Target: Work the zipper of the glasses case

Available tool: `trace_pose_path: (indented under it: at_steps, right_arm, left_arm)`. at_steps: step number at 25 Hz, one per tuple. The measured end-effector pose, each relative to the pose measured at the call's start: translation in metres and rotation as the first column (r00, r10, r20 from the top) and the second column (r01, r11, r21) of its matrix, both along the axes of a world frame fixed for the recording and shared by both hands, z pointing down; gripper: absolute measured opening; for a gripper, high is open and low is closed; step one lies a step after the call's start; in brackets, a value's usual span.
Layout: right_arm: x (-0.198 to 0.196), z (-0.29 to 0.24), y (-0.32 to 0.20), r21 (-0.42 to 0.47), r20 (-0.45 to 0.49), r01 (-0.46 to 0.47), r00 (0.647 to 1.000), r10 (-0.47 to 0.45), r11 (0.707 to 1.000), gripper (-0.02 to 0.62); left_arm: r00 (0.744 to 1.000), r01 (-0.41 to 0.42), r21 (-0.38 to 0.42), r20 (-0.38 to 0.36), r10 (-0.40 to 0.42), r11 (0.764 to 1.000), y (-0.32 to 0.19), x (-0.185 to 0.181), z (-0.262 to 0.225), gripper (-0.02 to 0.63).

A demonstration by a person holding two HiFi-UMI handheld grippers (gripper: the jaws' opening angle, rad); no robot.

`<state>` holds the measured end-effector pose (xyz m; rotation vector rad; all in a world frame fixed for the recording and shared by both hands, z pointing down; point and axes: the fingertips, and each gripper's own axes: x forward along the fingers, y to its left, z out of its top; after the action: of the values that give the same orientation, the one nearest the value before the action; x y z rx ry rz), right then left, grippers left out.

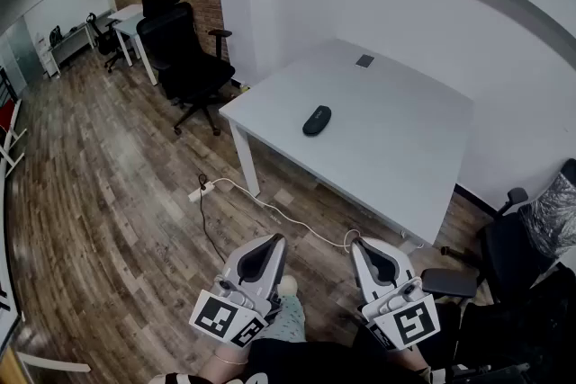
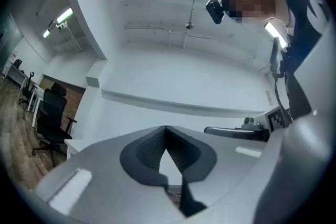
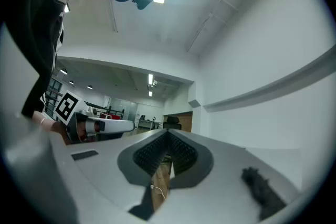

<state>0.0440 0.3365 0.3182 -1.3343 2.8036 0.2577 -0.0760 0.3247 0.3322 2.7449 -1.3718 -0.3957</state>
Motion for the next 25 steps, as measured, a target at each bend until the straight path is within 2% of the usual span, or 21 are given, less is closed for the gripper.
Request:
trace_pose_path:
  at_steps: [4,8,13,20,25]
  right_arm:
    - [-0.006,0.0,-0.035,0.02,-0.004,0.01,1.0,-0.01,1.0,0.009]
    - [-0.005,0.006,-0.088,0.012,-0.023,-0.016,1.0,0.017,1.0,0.009]
    - [-0.01,0.006,-0.182,0.044,-0.044,-0.036,0.998,0.038,0.998,0.008]
    - [-0.025,-0.012,-0.34,0.074,-0.045,-0.069,0.996,0.072,0.995,0.009]
    - [-0.03,-0.026,-0.412,0.09,-0.056,-0.097,0.993,0.102,0.991,0.009]
  left_arm:
    - [1.0,-0.006,0.009,-0.001,0.006,1.0,-0.038,-0.001,0.004,0.003]
    - [1.0,-0.023,0.011,-0.007,0.023,1.0,-0.093,0.0,0.008,0.003]
    - [0.998,-0.054,0.011,-0.016,0.055,0.998,-0.196,-0.002,0.013,0.003]
    - [0.995,-0.097,-0.013,0.026,0.097,0.995,-0.353,-0.005,0.007,0.003]
    - [0.989,-0.128,-0.04,0.071,0.131,0.991,-0.428,0.007,0.0,0.003]
